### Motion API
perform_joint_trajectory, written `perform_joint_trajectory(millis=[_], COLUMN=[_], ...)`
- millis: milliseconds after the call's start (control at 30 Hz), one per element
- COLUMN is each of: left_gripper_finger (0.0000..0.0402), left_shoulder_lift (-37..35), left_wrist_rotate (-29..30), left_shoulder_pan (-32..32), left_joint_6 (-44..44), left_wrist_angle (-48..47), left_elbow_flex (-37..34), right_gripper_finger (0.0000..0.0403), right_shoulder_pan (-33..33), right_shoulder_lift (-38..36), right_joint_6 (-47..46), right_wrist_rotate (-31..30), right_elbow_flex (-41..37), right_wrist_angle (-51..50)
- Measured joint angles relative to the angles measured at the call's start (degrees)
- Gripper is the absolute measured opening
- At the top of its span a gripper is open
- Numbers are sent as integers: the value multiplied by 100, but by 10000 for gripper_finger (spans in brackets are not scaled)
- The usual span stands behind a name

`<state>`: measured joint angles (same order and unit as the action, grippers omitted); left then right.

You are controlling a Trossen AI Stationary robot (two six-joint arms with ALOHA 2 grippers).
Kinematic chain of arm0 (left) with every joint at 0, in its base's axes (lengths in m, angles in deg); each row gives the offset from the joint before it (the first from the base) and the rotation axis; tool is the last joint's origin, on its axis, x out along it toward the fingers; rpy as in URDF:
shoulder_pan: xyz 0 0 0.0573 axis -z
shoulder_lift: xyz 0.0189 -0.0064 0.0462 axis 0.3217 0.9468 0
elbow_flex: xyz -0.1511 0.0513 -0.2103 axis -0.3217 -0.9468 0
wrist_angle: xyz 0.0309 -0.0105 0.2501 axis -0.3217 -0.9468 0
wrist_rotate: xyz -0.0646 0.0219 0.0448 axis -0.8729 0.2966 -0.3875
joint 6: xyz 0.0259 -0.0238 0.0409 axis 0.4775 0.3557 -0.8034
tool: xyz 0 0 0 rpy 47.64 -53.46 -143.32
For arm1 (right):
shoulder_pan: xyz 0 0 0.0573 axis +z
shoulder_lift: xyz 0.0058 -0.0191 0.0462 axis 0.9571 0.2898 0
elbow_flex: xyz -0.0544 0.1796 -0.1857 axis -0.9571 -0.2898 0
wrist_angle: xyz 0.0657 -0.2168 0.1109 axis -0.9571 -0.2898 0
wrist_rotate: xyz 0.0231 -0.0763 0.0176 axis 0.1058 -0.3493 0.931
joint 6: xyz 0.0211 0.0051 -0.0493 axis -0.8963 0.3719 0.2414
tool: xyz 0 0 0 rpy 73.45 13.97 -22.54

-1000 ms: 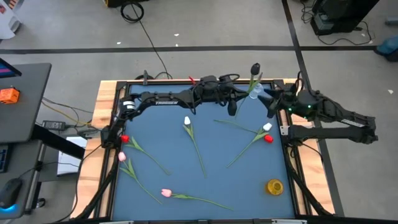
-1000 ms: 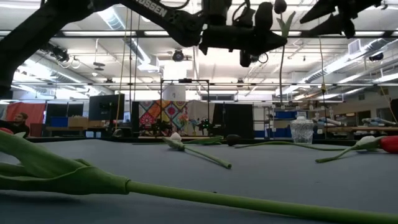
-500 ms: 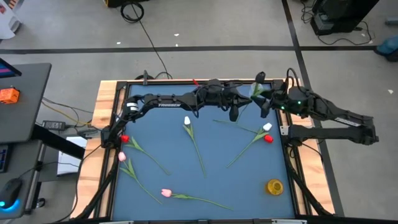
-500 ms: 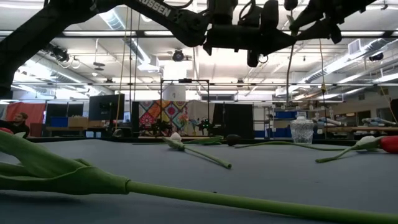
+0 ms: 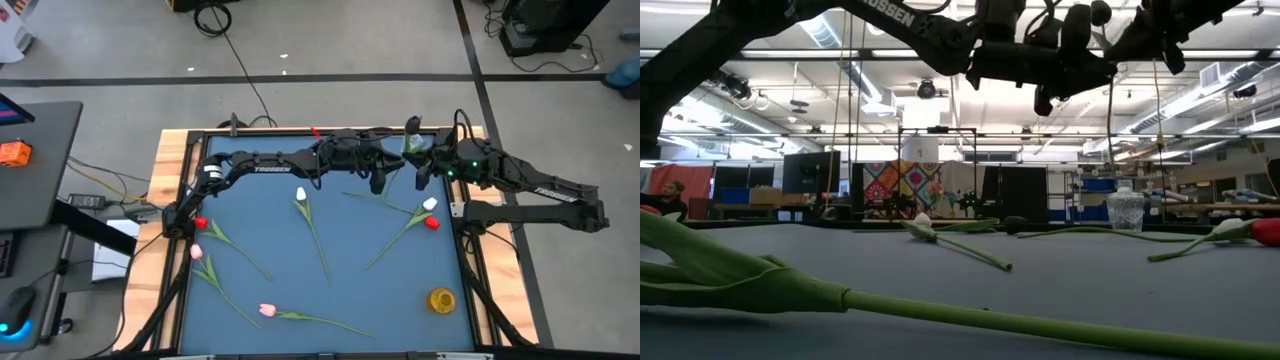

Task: Sort flowers into vase by color
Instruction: Put the left black tulip into the transparent vase

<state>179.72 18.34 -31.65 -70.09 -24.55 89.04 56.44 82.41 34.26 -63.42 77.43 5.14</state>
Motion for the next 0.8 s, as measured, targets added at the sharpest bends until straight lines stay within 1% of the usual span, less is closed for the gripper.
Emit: perform_joint_trajectory(millis=[67,167,267,400,500,600,733,800], left_gripper_finger=[134,161,183,202,208,209,209,209], left_shoulder_lift=[-8,-170,-439,-822,-1136,-1346,-1470,-1481], left_wrist_rotate=[2,6,7,33,212,473,530,520], left_shoulder_pan=[-2,-42,-128,-264,-409,-619,-876,-938], left_joint_6=[16,30,60,-151,-512,-655,-657,-655], left_wrist_angle=[-64,-481,-1163,-2048,-2695,-3427,-4186,-4521], left_elbow_flex=[0,-7,-4,-6,-4,-2,-4,0], right_gripper_finger=[10,7,6,4,3,2,2,2], right_shoulder_pan=[0,0,0,-74,-278,-586,-1080,-1345], right_shoulder_lift=[-1,-24,-79,8,174,355,572,640], right_joint_6=[3,2,-7,99,287,527,926,989], right_wrist_rotate=[-112,-423,-965,-1958,-2342,-2344,-1739,-1645], right_elbow_flex=[0,-4,-4,-4,-4,-7,-7,-7], right_wrist_angle=[-48,-145,-198,-192,-127,136,681,803])
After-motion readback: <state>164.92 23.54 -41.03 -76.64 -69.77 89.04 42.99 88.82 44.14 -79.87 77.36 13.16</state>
